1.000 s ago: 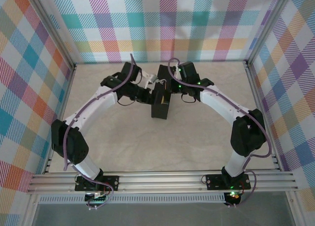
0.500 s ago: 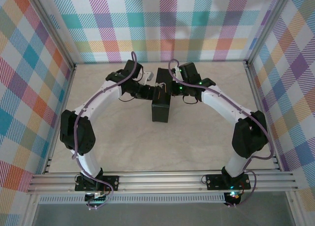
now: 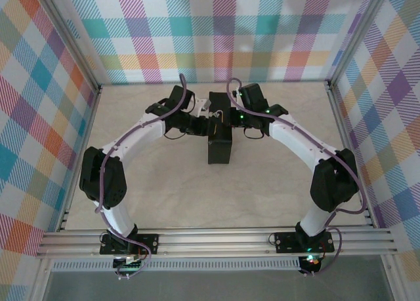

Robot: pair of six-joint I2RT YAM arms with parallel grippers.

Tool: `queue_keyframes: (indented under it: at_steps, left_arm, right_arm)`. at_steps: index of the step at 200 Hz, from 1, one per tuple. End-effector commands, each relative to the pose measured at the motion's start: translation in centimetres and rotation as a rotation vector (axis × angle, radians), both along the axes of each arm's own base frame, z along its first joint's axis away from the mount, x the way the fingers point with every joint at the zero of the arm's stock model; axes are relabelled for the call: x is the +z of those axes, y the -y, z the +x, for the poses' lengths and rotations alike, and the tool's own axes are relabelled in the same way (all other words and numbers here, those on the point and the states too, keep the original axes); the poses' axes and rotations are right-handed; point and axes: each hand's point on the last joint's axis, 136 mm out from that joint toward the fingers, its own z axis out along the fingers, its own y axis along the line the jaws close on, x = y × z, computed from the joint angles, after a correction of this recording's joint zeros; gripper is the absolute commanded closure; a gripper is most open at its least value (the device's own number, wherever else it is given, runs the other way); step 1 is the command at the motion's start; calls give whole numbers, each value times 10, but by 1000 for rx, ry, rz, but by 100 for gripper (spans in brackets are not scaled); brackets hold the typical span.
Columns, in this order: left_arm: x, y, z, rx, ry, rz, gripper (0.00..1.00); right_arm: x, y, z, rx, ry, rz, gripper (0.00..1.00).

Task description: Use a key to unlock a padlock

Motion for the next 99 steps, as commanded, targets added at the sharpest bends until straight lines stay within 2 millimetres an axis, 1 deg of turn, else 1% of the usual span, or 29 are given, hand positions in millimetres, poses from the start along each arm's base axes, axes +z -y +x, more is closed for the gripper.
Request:
queue_keyframes:
  at_steps: [1, 23, 57, 74, 99]
  left_arm:
    - [-34, 19, -42, -107, -136, 7, 68]
    - [-33, 21, -46, -124, -149, -6, 70]
    - [-38, 20, -53, -142, -169, 9, 71]
    - [-40, 18, -56, -145, -170, 18, 71]
    - [-44, 16, -58, -142, -177, 26, 71]
  right_arm:
    - [1, -19, -6, -14, -33, 38, 75]
    - [-6, -19, 1, -30, -40, 12, 75]
    - [-12, -20, 12, 45, 0, -101, 75]
    - [-6, -20, 15, 91, 24, -151, 75]
    - [16, -21, 15, 131, 45, -176, 74]
